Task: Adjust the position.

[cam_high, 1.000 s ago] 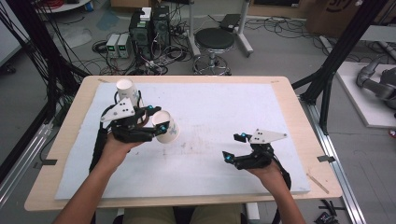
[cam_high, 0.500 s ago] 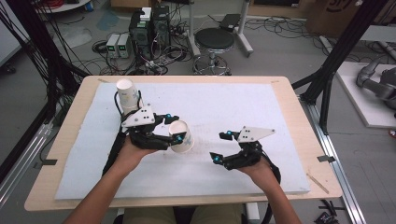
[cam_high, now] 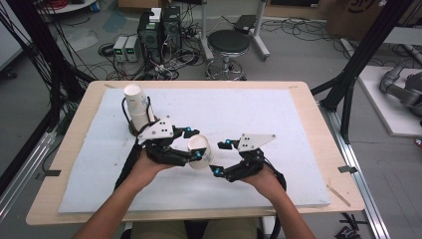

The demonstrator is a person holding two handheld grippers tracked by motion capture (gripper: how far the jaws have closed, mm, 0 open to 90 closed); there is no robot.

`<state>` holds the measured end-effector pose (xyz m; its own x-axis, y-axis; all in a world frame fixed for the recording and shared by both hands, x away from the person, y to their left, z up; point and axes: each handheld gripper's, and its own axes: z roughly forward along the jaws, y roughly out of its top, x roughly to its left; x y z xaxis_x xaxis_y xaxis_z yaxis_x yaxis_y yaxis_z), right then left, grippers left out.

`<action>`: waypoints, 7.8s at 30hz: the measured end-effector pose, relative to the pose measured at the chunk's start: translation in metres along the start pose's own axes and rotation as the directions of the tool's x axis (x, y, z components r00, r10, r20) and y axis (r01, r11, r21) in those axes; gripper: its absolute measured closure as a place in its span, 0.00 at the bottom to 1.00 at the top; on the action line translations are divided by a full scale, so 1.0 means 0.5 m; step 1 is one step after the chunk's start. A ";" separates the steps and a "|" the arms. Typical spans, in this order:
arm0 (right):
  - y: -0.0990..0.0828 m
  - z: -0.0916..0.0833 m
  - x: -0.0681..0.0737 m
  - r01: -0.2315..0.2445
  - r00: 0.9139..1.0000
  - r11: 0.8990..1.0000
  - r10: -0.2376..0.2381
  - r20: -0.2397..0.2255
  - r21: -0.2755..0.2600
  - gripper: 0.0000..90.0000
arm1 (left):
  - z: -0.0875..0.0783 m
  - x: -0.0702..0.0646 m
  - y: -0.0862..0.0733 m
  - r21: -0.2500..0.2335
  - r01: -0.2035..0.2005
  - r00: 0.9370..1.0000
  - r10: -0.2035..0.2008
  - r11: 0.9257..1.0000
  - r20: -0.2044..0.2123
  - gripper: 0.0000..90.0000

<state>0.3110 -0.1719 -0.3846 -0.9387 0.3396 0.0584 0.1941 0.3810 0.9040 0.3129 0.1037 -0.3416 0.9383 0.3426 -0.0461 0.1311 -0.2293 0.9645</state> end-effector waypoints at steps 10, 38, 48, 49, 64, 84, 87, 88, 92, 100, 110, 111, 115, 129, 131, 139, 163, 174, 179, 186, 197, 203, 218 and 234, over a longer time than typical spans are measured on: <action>-0.003 0.023 0.003 0.013 0.999 1.000 -0.013 -0.033 -0.010 0.21 | 0.017 -0.010 -0.001 0.009 0.000 0.999 -0.001 1.000 0.037 0.42; -0.010 0.033 0.001 0.043 0.992 0.998 -0.037 -0.117 0.047 0.40 | 0.032 -0.011 -0.010 0.041 0.061 0.995 -0.063 0.997 0.072 0.16; -0.003 0.021 -0.012 0.085 0.992 0.987 -0.071 -0.105 0.135 0.40 | 0.010 0.000 -0.006 0.077 0.042 0.995 -0.049 0.996 0.087 0.17; -0.001 0.020 -0.012 0.085 0.991 0.986 -0.070 -0.110 0.140 0.40 | 0.008 0.002 -0.006 0.082 0.036 0.995 -0.043 0.996 0.090 0.17; 0.040 0.024 -0.011 0.199 0.975 0.940 -0.160 -0.157 0.278 0.40 | 0.004 0.001 -0.008 0.172 0.007 0.993 -0.027 0.985 0.116 0.17; 0.083 0.051 0.005 0.325 0.943 0.836 -0.255 -0.211 0.441 0.40 | 0.026 0.000 -0.014 0.270 -0.019 0.986 -0.027 0.963 0.166 0.23; 0.088 0.056 0.008 0.335 0.940 0.827 -0.259 -0.222 0.452 0.40 | 0.030 0.001 -0.017 0.281 -0.021 0.985 -0.029 0.959 0.173 0.25; 0.089 0.057 0.010 0.334 0.940 0.823 -0.256 -0.224 0.460 0.40 | 0.032 0.000 -0.017 0.283 -0.020 0.984 -0.031 0.959 0.173 0.27; 0.090 0.064 0.012 0.345 0.937 0.801 -0.262 -0.231 0.489 0.40 | 0.036 0.001 -0.019 0.309 -0.018 0.984 -0.038 0.951 0.175 0.31; 0.087 0.069 0.010 0.353 0.934 0.789 -0.261 -0.244 0.503 0.40 | 0.039 0.006 -0.022 0.333 -0.019 0.980 -0.049 0.943 0.194 0.40; 0.088 0.051 0.005 0.303 0.952 0.837 -0.247 -0.178 0.456 0.23 | 0.030 0.009 -0.021 0.306 -0.024 0.985 -0.030 0.952 0.171 0.41; 0.090 0.044 0.003 0.293 0.956 0.851 -0.244 -0.165 0.437 0.23 | 0.027 0.011 -0.021 0.293 -0.021 0.985 -0.031 0.956 0.171 0.41; 0.091 0.016 -0.006 0.242 0.969 0.909 -0.210 -0.129 0.339 0.22 | 0.015 0.017 -0.023 0.259 -0.006 0.988 -0.035 0.966 0.153 0.41; 0.040 -0.039 -0.018 0.113 0.994 0.988 -0.112 -0.013 0.107 0.21 | -0.019 0.030 -0.050 0.116 0.042 0.993 -0.054 0.992 0.103 0.41; 0.031 -0.040 -0.018 0.102 0.995 0.991 -0.102 -0.006 0.085 0.21 | -0.025 0.033 -0.053 0.102 0.043 0.994 -0.053 0.994 0.097 0.41; 0.001 -0.043 -0.021 0.047 0.999 0.999 -0.047 -0.003 -0.005 0.21 | -0.040 0.034 -0.067 0.020 0.044 0.993 -0.046 0.999 0.109 0.41; -0.015 -0.013 -0.013 0.032 0.988 0.998 -0.041 -0.149 -0.062 0.22 | -0.040 0.009 -0.067 -0.050 0.014 0.977 -0.003 0.999 0.214 0.42; -0.016 -0.017 -0.015 0.055 0.972 0.990 -0.084 -0.220 -0.132 0.36 | -0.044 0.010 -0.068 -0.094 0.005 0.969 0.019 0.996 0.246 0.42; -0.019 -0.019 -0.018 0.027 0.971 0.986 -0.065 -0.232 -0.163 0.40 | -0.045 0.012 -0.072 -0.108 0.011 0.970 0.016 0.994 0.245 0.42; -0.020 -0.021 -0.022 -0.006 0.970 0.991 -0.027 -0.243 -0.137 0.43 | -0.040 0.011 -0.075 -0.087 0.034 0.971 -0.013 0.996 0.239 0.41; -0.016 -0.032 -0.027 -0.003 0.973 0.997 -0.016 -0.231 -0.082 0.42 | -0.041 0.006 -0.068 -0.008 0.055 0.981 -0.053 0.998 0.189 0.15; 0.003 -0.038 -0.030 0.071 0.985 0.997 -0.067 -0.157 0.023 0.42 | -0.047 0.009 -0.051 0.078 0.007 0.990 -0.018 0.997 0.136 0.15; 0.080 -0.020 -0.018 0.219 0.972 0.940 -0.187 -0.143 0.260 0.42 | -0.028 0.005 -0.039 0.246 -0.056 0.995 0.034 0.968 0.093 0.16; 0.149 0.031 0.009 0.343 0.939 0.819 -0.287 -0.190 0.459 0.42 | 0.001 0.004 -0.028 0.347 -0.099 0.990 0.059 0.933 0.125 0.18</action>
<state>0.3256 -0.1284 -0.3234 -0.9912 0.0463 -0.1244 -0.0325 0.8236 0.5662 0.3129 0.1071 -0.3554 0.9771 0.2115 -0.0215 0.1400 -0.5641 0.8137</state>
